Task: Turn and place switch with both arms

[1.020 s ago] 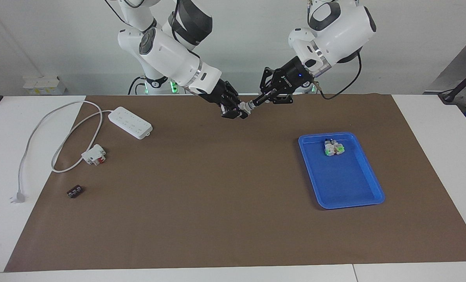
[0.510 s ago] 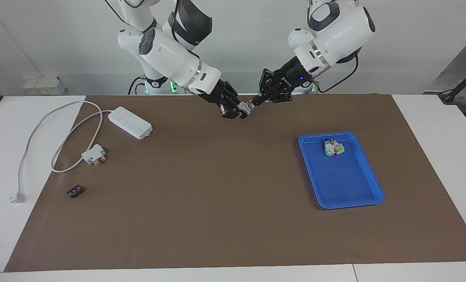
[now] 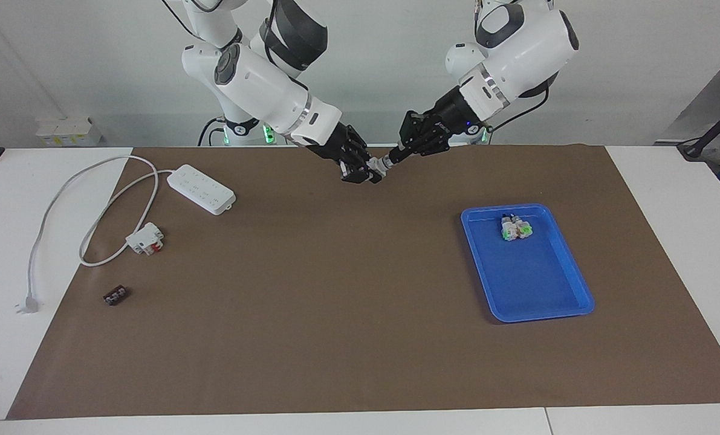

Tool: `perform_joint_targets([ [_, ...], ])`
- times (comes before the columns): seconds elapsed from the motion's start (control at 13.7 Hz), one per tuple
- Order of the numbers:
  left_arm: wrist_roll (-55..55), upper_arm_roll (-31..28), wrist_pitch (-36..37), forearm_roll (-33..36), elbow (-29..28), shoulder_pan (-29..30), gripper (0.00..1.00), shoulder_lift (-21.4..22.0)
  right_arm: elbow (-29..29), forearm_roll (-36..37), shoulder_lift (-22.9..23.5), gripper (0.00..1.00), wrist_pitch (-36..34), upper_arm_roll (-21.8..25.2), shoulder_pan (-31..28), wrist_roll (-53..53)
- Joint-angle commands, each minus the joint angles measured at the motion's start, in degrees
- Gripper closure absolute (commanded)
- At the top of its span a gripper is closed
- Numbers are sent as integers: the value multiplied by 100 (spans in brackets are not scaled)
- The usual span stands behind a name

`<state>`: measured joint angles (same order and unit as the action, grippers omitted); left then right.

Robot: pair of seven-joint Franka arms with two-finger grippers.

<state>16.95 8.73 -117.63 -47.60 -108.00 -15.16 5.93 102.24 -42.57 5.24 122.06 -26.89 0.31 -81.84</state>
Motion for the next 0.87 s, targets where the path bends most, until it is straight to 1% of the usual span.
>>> perform_joint_targets([
  [0.0, 842, 41, -84, -48, -142, -171, 100, 145, 94, -103, -120, 100, 38, -35, -14, 115],
  [0.29, 1625, 50, -84, -101, -133, -189, 100, 145, 112, -103, -146, 100, 29, -35, -14, 115],
  [0.58, 2715, 50, -189, -127, -107, -189, 100, 128, 112, -94, -146, 100, 29, -35, -14, 115],
  [0.8, 3662, 50, -417, -127, -107, -197, 100, 110, 112, -85, -155, 100, 11, -35, -14, 115],
])
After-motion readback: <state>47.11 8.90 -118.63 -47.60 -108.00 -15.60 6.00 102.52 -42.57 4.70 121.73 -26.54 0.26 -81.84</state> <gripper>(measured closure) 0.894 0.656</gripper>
